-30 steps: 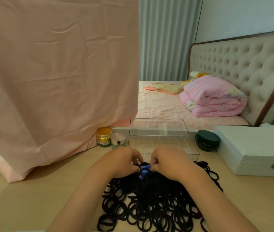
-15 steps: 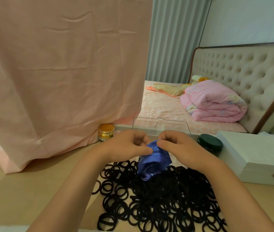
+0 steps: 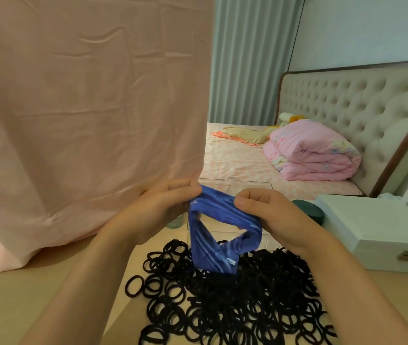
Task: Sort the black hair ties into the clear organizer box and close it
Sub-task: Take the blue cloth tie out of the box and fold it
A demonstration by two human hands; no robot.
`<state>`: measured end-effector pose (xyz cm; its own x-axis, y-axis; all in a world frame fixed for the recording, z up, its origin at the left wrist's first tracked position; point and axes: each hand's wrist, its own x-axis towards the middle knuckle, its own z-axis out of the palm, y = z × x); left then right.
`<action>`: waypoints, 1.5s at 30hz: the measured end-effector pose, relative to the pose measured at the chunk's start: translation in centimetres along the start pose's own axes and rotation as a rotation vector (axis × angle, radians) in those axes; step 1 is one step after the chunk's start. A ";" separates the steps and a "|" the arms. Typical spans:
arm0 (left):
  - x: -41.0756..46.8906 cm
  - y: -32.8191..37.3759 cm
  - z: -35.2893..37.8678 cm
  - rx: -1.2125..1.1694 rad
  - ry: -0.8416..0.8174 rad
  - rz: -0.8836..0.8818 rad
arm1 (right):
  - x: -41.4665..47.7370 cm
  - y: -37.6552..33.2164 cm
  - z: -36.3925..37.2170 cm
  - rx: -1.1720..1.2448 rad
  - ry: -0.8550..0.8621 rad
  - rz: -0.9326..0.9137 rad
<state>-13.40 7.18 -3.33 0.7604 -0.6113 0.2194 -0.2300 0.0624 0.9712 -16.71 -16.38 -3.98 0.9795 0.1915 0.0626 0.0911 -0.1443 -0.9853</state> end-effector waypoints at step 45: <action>0.8 0.9 0.8 0.510 0.359 -0.309 | -1.3 -2.5 1.4 0.477 -0.130 -0.079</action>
<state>-13.48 6.11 -2.31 0.9704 -0.2376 0.0427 -0.1609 -0.5046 0.8482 -18.45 -14.91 -1.81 0.9397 0.3079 0.1492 0.0416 0.3300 -0.9431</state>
